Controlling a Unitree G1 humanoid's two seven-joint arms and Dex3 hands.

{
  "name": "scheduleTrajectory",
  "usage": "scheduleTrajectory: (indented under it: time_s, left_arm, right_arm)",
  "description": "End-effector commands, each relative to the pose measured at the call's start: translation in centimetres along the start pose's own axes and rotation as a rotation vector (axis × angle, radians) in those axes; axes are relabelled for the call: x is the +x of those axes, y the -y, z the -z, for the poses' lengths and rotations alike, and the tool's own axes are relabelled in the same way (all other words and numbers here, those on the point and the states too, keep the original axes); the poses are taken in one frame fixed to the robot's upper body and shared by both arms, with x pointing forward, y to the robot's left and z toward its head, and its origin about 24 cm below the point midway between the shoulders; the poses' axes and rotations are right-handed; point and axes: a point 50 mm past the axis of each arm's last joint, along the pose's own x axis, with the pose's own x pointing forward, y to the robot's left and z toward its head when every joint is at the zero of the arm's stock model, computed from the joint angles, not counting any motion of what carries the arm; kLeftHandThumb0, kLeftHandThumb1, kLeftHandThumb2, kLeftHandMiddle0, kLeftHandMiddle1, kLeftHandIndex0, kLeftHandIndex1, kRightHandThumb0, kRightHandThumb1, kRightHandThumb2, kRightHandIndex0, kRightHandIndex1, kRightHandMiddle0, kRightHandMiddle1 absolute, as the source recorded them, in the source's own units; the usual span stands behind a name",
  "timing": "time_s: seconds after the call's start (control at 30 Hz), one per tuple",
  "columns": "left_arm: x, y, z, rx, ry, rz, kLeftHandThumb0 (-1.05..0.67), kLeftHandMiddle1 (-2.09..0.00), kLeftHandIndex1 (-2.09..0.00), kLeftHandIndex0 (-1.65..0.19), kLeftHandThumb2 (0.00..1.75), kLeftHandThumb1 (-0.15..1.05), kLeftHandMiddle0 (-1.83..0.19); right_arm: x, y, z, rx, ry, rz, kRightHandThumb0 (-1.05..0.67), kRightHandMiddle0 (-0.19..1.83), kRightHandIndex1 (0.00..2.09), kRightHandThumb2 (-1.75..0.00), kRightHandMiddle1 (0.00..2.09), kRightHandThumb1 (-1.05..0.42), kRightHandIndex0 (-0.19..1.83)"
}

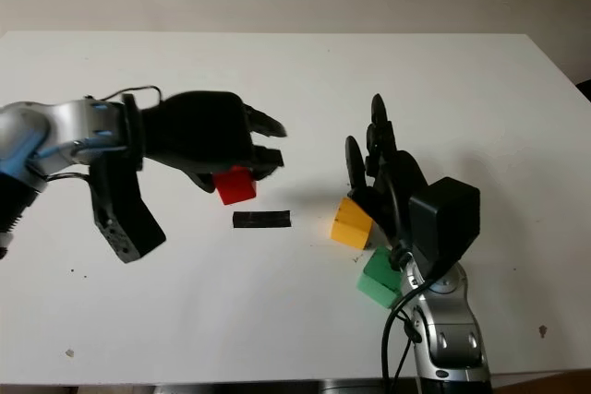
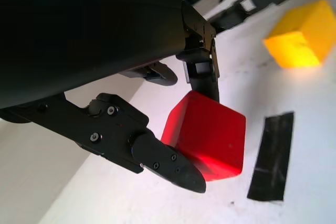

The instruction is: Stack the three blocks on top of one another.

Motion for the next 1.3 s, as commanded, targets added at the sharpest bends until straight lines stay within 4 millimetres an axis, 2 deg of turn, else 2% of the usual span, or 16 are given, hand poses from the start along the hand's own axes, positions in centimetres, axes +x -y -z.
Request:
scheduleTrajectory:
  time_s: [0.0, 0.1, 0.23, 0.37, 0.47, 0.67, 0.77, 0.87, 1.13, 1.27]
  left_arm:
    - [0.4, -1.4, 0.3, 0.07, 0.02, -0.043, -0.33, -0.13, -1.6, -0.41, 0.05, 0.89, -0.47]
    - [0.9, -1.3, 0.0, 0.08, 0.045, -0.057, -0.31, -0.16, -1.7, -0.47, 0.06, 0.91, -0.44]
    - [1.5, -1.1, -0.6, 0.087, 0.079, -0.032, -0.35, -0.22, -1.65, -0.37, 0.06, 0.95, -0.35]
    - [2.0, -1.1, -1.1, 0.082, 0.1, -0.015, -0.38, -0.54, -1.64, -0.41, 0.06, 0.95, -0.17]
    - [2.2, -0.9, -1.3, 0.085, 0.112, -0.016, -0.37, -0.6, -1.67, -0.4, 0.05, 0.95, -0.15]
    - [2.5, -0.6, -1.6, 0.074, 0.119, 0.016, -0.36, -0.54, -1.58, -0.37, 0.06, 0.96, -0.14]
    - [2.6, -0.4, -1.8, 0.069, 0.12, 0.016, -0.36, -0.53, -1.58, -0.37, 0.06, 0.97, -0.15]
    - [2.7, -0.2, -2.0, 0.055, 0.122, 0.012, -0.37, -0.56, -1.68, -0.39, 0.06, 0.98, -0.19]
    - [2.7, 0.0, -2.2, 0.043, 0.117, 0.02, -0.32, -0.58, -1.59, -0.38, 0.05, 0.97, -0.18]
    - [2.7, 0.1, -2.2, 0.04, 0.117, 0.034, -0.33, -0.5, -1.53, -0.38, 0.05, 0.95, -0.16]
  right_arm:
    - [-0.2, -0.1, -0.3, 0.006, 0.018, 0.002, -0.74, -0.19, 0.0, -0.66, 0.0, -1.05, -0.19]
    - [-0.2, -0.1, -0.3, 0.012, 0.022, 0.001, -0.73, -0.19, 0.0, -0.66, 0.0, -1.05, -0.19]
    - [-0.3, -0.2, -0.3, 0.013, 0.02, 0.004, -0.72, -0.19, 0.0, -0.67, 0.0, -1.05, -0.19]
    - [-0.4, -0.2, -0.3, 0.013, 0.018, 0.006, -0.72, -0.19, 0.0, -0.67, 0.0, -1.05, -0.19]
    - [-0.4, -0.1, -0.3, 0.018, 0.02, 0.011, -0.72, -0.19, 0.0, -0.67, 0.0, -1.05, -0.19]
    - [-0.5, -0.1, -0.3, 0.017, 0.018, 0.015, -0.74, -0.19, 0.0, -0.66, 0.0, -1.05, -0.19]
    - [-0.5, 0.0, -0.3, 0.011, 0.026, 0.012, -0.74, -0.19, 0.0, -0.66, 0.0, -1.05, -0.19]
    - [-0.4, 0.1, -0.4, 0.001, 0.028, 0.008, -0.74, -0.19, 0.0, -0.66, 0.0, -1.05, -0.19]
    - [-0.2, 0.0, -0.5, -0.007, 0.035, 0.006, -0.74, -0.19, 0.0, -0.67, 0.0, -1.05, -0.19]
    - [-0.2, 0.0, -0.5, -0.008, 0.033, 0.004, -0.76, -0.19, 0.0, -0.67, 0.0, -1.05, -0.19]
